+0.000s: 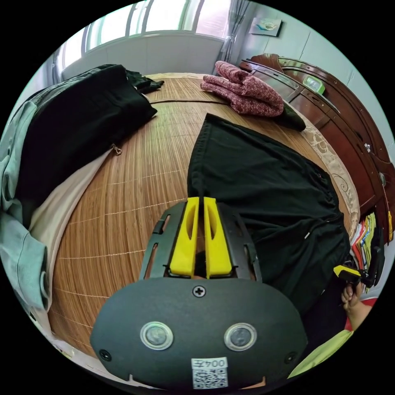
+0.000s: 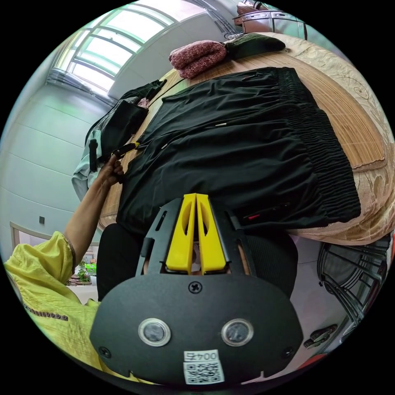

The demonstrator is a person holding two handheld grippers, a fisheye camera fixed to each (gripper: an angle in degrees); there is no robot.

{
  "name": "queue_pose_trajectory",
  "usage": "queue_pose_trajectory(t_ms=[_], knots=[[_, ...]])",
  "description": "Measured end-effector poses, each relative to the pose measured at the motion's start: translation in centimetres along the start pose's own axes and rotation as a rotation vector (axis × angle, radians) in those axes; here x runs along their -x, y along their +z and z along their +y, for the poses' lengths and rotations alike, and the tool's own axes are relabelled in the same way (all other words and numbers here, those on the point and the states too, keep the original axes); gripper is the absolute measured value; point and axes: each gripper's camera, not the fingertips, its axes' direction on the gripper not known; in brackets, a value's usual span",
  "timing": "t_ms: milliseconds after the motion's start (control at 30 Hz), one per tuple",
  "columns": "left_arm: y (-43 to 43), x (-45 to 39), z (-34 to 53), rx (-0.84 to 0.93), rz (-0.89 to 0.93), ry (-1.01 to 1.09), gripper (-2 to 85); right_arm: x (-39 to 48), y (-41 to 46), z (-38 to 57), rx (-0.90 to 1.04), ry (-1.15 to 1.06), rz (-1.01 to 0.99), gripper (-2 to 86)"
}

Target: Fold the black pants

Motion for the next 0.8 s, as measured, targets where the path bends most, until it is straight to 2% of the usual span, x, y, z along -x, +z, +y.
queue_pose_trajectory(t_ms=[133,200,300,367,500,600,800], knots=[[-2.7,-0.3,0.1,-0.087,-0.002,-0.014,2.6,0.3,-0.5,0.3,-0.002,0.004,-0.006,-0.7],[-2.3,0.3,0.3,-0.066,-0.048,-0.018,2.7,0.4,-0.8,0.4,-0.002,0.003,-0.006,-0.6],[0.6,3.0,0.9,0.075,0.038,-0.097,3.2,0.7,-1.3,0.6,0.000,0.001,-0.005,-0.7],[0.2,4.9,1.8,0.045,0.098,-0.151,4.3,0.8,-1.7,0.7,-0.001,0.002,-0.008,-0.7],[-2.4,6.2,3.2,-0.005,0.065,-0.159,5.7,1.0,-2.7,1.0,-0.002,0.002,-0.010,-0.7],[-5.4,7.4,5.7,-0.028,0.081,-0.169,6.2,1.2,-3.5,1.2,-0.008,-0.002,-0.012,-0.7],[-11.5,9.0,16.9,-0.060,0.247,-0.217,6.3,1.0,-6.1,2.1,-0.040,-0.002,-0.058,-0.8]])
